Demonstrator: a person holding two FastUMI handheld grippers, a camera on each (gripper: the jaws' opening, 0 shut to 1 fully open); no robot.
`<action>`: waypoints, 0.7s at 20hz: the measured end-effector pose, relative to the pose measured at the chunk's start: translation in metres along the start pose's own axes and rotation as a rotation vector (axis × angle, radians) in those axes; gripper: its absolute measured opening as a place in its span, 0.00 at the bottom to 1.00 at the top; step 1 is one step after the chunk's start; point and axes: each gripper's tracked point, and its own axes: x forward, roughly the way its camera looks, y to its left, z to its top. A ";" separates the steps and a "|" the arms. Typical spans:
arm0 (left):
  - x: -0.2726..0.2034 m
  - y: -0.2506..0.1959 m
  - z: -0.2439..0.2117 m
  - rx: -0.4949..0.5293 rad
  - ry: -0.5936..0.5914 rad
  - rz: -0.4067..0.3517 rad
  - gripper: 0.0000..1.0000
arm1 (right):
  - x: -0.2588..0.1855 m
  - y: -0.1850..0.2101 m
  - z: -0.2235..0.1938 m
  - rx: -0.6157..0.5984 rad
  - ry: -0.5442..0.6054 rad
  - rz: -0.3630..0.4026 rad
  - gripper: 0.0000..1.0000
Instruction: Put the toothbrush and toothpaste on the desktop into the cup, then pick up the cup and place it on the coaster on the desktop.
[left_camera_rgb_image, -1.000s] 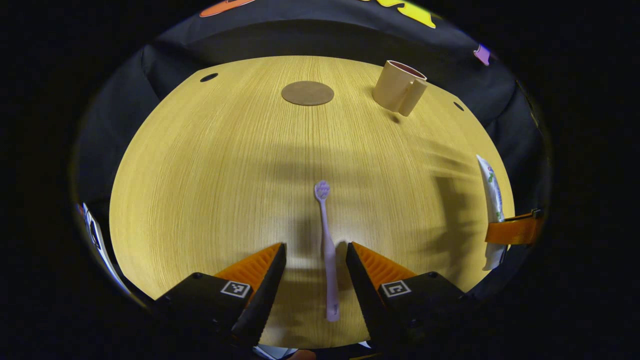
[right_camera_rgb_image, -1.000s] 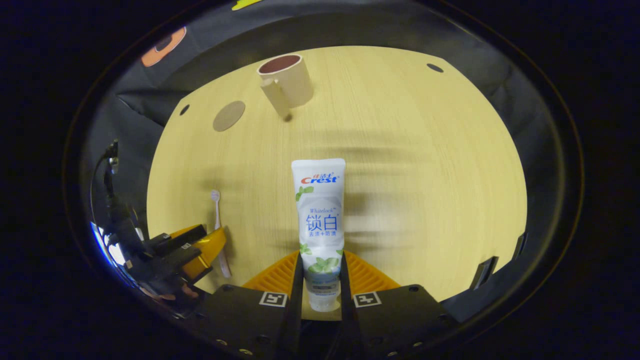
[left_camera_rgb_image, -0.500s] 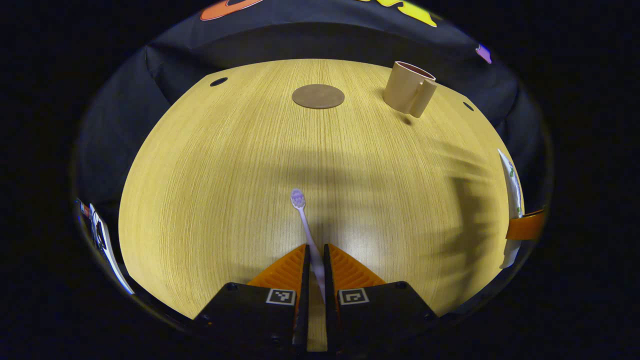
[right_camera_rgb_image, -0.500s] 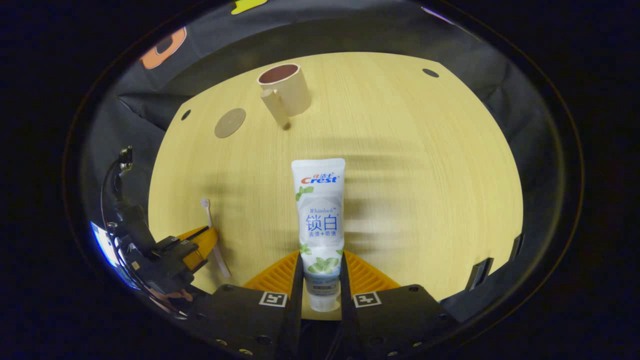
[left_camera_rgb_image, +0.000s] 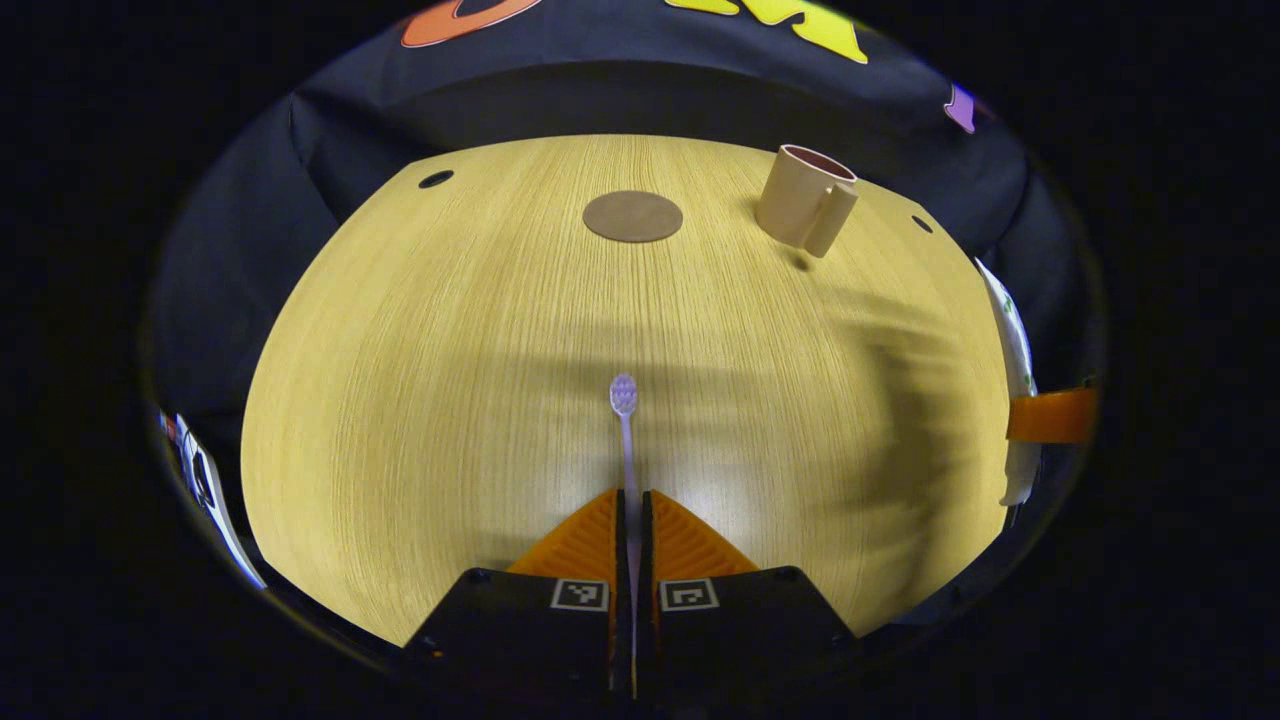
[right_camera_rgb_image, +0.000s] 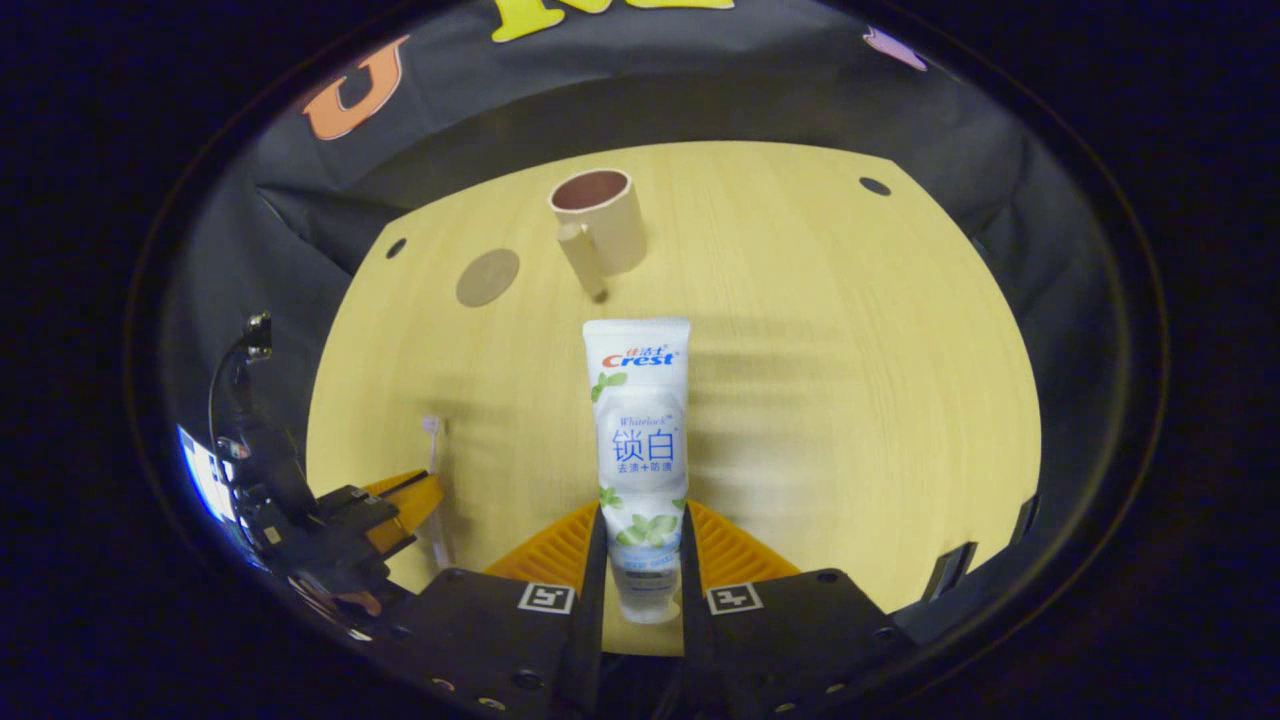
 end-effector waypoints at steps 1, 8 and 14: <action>-0.005 0.010 0.002 -0.007 -0.016 -0.005 0.05 | 0.001 0.006 0.009 -0.005 -0.020 0.007 0.32; -0.026 0.005 0.046 -0.018 -0.121 0.011 0.04 | 0.002 0.042 0.116 -0.026 -0.236 0.067 0.26; -0.063 0.002 0.074 -0.009 -0.195 0.003 0.04 | 0.013 0.066 0.224 -0.079 -0.506 0.064 0.26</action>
